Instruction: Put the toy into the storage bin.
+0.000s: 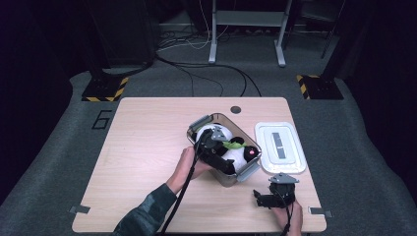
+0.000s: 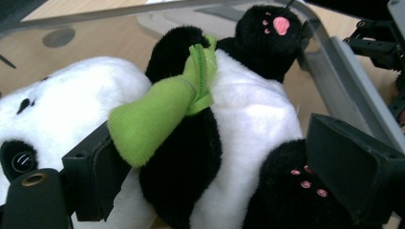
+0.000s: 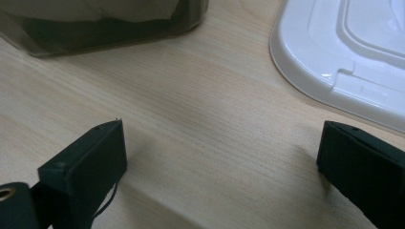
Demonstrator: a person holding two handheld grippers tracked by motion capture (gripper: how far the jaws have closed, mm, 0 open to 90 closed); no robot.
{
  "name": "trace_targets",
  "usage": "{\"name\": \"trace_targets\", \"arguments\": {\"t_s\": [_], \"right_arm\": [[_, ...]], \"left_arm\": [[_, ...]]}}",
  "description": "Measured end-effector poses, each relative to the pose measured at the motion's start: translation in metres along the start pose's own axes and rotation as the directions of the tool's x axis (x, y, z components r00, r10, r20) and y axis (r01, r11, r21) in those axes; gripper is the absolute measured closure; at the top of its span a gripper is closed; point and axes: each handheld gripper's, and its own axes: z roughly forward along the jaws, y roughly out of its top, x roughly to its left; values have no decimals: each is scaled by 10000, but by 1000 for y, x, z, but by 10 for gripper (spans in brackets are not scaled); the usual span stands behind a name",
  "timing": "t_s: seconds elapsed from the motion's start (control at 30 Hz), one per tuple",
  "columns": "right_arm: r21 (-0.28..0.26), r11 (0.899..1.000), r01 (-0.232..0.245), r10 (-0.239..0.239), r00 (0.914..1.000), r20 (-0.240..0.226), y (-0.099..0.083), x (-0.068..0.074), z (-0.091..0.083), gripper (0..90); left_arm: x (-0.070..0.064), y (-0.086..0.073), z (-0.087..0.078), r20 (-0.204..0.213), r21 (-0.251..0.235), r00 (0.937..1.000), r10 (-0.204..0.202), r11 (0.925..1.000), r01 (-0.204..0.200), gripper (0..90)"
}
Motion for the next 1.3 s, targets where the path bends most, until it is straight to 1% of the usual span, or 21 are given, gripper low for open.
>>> {"name": "trace_targets", "arguments": {"t_s": [0.1,0.2,0.23,0.3,0.37,0.47,0.57,0.6,0.63,0.73,0.8,0.87,0.9,0.97,1.0,1.03,1.1,1.13,1.2,1.23,1.3], "right_arm": [[-1,10000,-1,1,10000,0,0,0,0,21],[-3,10000,2,-2,10000,0,0,0,0,22],[-14,10000,21,-21,10000,3,0,0,0,22],[-13,10000,25,-25,10000,5,0,0,0,22],[-15,10000,22,-22,10000,1,0,0,0,22],[-6,10000,4,-4,10000,-2,0,0,0,22],[-18,10000,15,-15,10000,7,0,0,0,22],[-13,10000,34,-34,10000,-2,0,0,0,22],[-17,10000,18,-18,10000,7,0,0,0,22],[-18,10000,16,-16,10000,7,0,0,0,22],[-8,10000,3,-3,10000,3,0,0,0,22],[-5,10000,8,-8,10000,-3,0,0,0,22],[-12,10000,32,-32,10000,-3,0,0,0,22],[-14,10000,16,-16,10000,8,0,0,0,22],[-17,10000,20,-20,10000,6,0,0,0,22],[-18,10000,20,-20,10000,7,0,0,0,22],[-19,10000,17,-17,10000,6,0,0,0,22],[-13,10000,35,-35,10000,0,0,0,0,22],[-19,10000,18,-18,10000,4,0,0,0,22],[-17,10000,18,-18,10000,6,0,0,0,22],[-5,10000,7,-7,10000,-4,0,0,0,22]], "left_arm": [[0,-3,6,-109,104,9999,8,9999,-6,113],[0,-3,9,-50,60,10000,-51,10000,52,113],[0,-2,8,-55,-44,10000,-59,10000,59,117],[0,-1,5,49,-155,10000,-62,9999,63,123],[2,1,1,261,-311,9995,-169,9994,177,123],[5,4,-8,124,-624,9995,-299,9976,307,123],[13,6,-14,-183,-833,9987,-484,9954,467,123],[16,6,-15,-176,-863,9979,-620,9944,603,122],[20,5,-16,-282,-920,9962,-819,9926,790,121],[27,4,-13,-427,-801,9941,-998,9921,961,121],[30,3,-8,-415,-547,9931,-1100,9927,1076,121],[31,4,-2,-459,-281,9941,-983,9949,971,121],[30,4,0,-552,-209,9937,-980,9951,970,118],[27,6,4,-785,113,9944,-712,9973,723,112],[26,7,5,-724,156,9947,-728,9971,741,107],[27,7,4,-777,107,9943,-725,9972,735,100],[27,7,-2,-708,-125,9943,-802,9968,796,101],[26,6,-6,-556,-316,9948,-854,9960,837,106],[21,5,-16,-363,-568,9961,-810,9953,788,109],[18,5,-20,-220,-612,9967,-783,9952,769,109],[11,4,-22,-91,-363,9986,-520,9980,517,109]]}}
